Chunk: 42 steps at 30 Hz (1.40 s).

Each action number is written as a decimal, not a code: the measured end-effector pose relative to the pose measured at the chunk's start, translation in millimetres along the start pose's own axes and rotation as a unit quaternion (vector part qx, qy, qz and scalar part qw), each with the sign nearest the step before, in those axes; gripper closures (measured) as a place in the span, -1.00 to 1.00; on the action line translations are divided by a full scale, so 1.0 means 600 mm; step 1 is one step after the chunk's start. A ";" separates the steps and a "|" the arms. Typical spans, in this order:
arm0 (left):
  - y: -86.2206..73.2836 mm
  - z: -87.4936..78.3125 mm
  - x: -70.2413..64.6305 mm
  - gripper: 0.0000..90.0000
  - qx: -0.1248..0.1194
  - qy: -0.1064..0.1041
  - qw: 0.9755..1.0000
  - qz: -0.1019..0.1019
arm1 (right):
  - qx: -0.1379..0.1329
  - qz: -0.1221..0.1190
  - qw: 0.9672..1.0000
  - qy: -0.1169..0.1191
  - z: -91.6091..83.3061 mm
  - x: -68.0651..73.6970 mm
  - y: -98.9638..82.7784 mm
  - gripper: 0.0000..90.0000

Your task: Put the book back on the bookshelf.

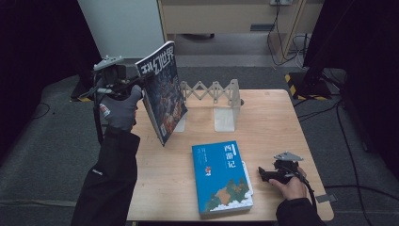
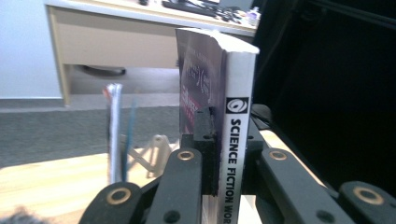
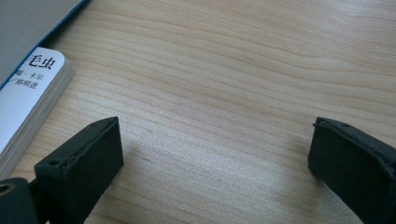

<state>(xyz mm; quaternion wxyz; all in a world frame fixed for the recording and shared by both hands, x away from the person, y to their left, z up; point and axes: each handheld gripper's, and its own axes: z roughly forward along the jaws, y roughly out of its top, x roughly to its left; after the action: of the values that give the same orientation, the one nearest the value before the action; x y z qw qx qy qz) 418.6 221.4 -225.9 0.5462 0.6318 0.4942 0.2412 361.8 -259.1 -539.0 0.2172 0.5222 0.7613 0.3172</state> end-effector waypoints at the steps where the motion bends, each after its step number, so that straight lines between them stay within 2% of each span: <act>1: 0.003 0.002 0.002 0.83 -0.002 0.007 1.000 0.001 | 0.000 0.000 1.000 0.000 0.000 0.000 0.000 -0.92; 6: 0.014 0.018 0.010 0.83 -0.012 0.041 0.999 0.007 | 0.000 0.000 1.000 0.000 0.000 0.000 0.000 -0.92; 11: 0.019 0.039 0.019 0.83 -0.018 0.059 0.998 0.002 | -0.001 -0.001 1.000 0.000 0.000 0.000 0.000 -0.92; 17: 0.014 0.066 0.026 0.83 -0.026 0.070 0.997 -0.008 | -0.001 -0.002 1.000 0.000 0.000 0.000 0.000 -0.92; 24: 0.008 0.096 0.022 0.83 -0.027 0.078 0.997 -0.007 | -0.001 -0.001 1.000 0.001 0.000 0.000 0.000 -0.92; 34: -0.013 0.138 0.019 0.83 -0.017 0.108 0.994 0.009 | 0.000 0.000 1.000 0.001 0.000 0.000 0.000 -0.93; 42: -0.034 0.161 0.024 0.83 -0.005 0.113 0.994 0.005 | 0.000 0.000 1.000 0.002 0.000 0.000 0.000 -0.93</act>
<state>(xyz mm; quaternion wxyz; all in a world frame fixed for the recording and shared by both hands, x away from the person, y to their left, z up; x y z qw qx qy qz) 498.3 189.0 -276.0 0.4888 0.6003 0.5483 0.3163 362.0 -259.2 -538.9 0.2157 0.5215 0.7618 0.3180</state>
